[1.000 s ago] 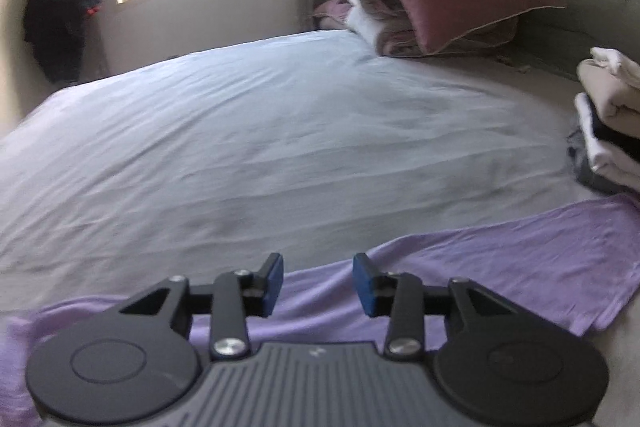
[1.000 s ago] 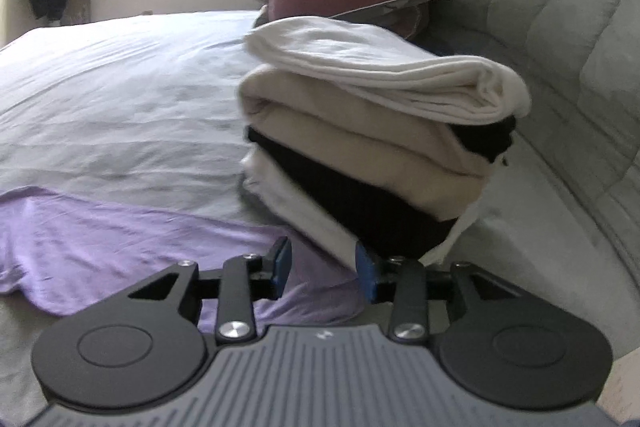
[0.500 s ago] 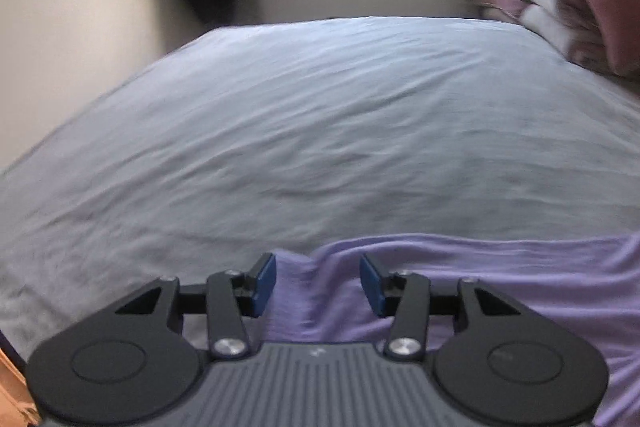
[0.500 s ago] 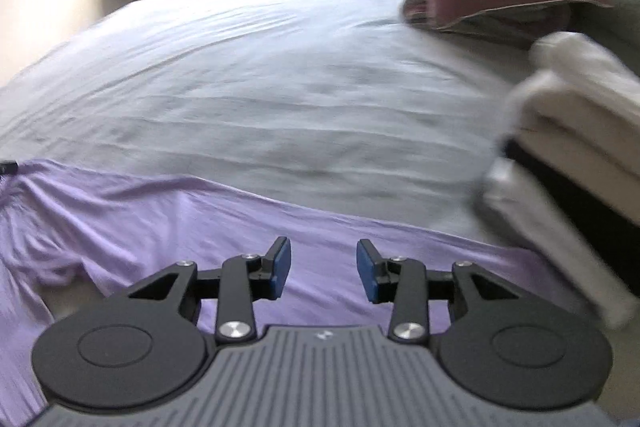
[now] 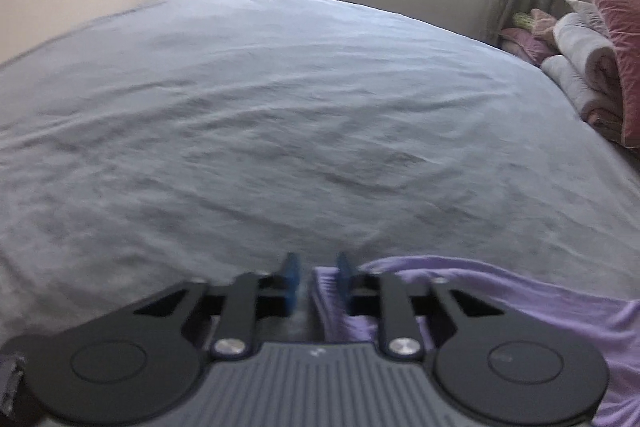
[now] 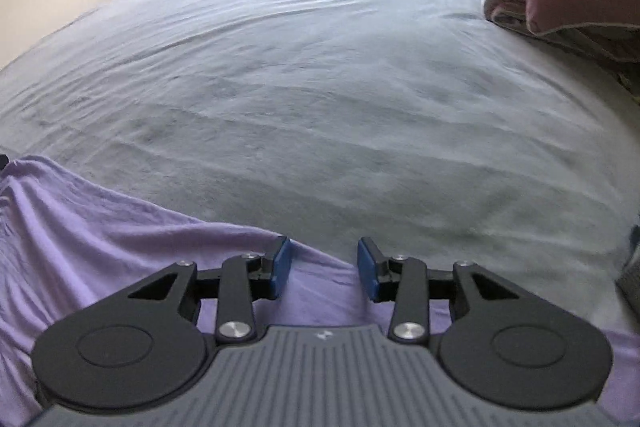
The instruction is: Fold clothes
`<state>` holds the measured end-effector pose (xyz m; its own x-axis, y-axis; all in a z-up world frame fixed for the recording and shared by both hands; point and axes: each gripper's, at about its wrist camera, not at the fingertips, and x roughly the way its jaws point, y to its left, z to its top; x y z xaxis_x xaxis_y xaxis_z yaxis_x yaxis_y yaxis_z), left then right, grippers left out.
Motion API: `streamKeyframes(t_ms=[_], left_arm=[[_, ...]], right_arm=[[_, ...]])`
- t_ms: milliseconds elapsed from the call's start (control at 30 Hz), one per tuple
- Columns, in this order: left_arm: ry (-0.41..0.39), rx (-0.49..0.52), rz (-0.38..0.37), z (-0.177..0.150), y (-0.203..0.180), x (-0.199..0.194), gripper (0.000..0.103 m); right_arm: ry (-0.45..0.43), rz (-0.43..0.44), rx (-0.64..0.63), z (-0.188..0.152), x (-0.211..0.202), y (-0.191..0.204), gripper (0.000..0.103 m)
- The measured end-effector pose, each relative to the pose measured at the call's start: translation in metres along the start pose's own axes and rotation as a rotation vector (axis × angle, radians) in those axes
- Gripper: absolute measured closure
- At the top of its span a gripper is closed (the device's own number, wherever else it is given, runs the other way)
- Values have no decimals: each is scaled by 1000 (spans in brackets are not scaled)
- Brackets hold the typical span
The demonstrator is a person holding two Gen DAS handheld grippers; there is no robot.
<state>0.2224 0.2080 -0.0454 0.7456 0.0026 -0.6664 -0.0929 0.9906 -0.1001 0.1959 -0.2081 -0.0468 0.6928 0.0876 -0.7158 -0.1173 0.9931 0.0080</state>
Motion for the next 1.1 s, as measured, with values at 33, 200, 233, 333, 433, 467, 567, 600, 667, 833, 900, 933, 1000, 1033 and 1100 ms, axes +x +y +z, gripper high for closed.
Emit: streamKeyframes(t_ms=[33, 200, 233, 333, 433, 467, 567, 600, 667, 833, 900, 933, 1000, 1033, 1100], left_arm=[[-1, 13, 2, -1, -3, 0, 93], [-44, 58, 63, -5, -11, -3, 103], [-61, 61, 80, -5, -12, -5, 103], [-111, 67, 129, -4, -13, -13, 103], [-157, 85, 161, -1, -15, -20, 103], [-170, 96, 172, 0, -16, -22, 103], [-188, 112, 188, 3, -18, -21, 103], [-186, 120, 196, 3, -19, -18, 103], [-178, 139, 214, 4, -21, -11, 103], [-142, 141, 253, 0, -17, 3, 103], [-128, 141, 268, -1, -15, 9, 103], [-121, 141, 276, -2, -14, 12, 103], [-113, 143, 288, -3, -13, 14, 100], [-111, 153, 273, -4, -17, 9, 100], [-106, 177, 233, -7, -26, -2, 96]], right_arm=[[3, 9, -8, 1, 1, 1, 62], [31, 53, -84, 2, -1, 11, 101], [28, 46, -104, 2, -2, 14, 101], [-14, -7, -152, 4, -10, 23, 101], [-68, -41, -143, 7, -16, 24, 101], [-88, -50, -135, 9, -18, 23, 101], [-107, -76, -132, 12, -15, 23, 101], [-108, -79, -128, 12, -12, 22, 101], [-102, -82, -122, 14, -4, 23, 101], [-71, -114, -121, 8, 20, 25, 101], [-75, -118, -110, 7, 20, 26, 100], [-74, -118, -111, 7, 19, 26, 100], [-73, -116, -109, 9, 15, 25, 96], [-71, -112, -96, 10, 11, 22, 94], [-69, -105, -70, 11, 2, 17, 88]])
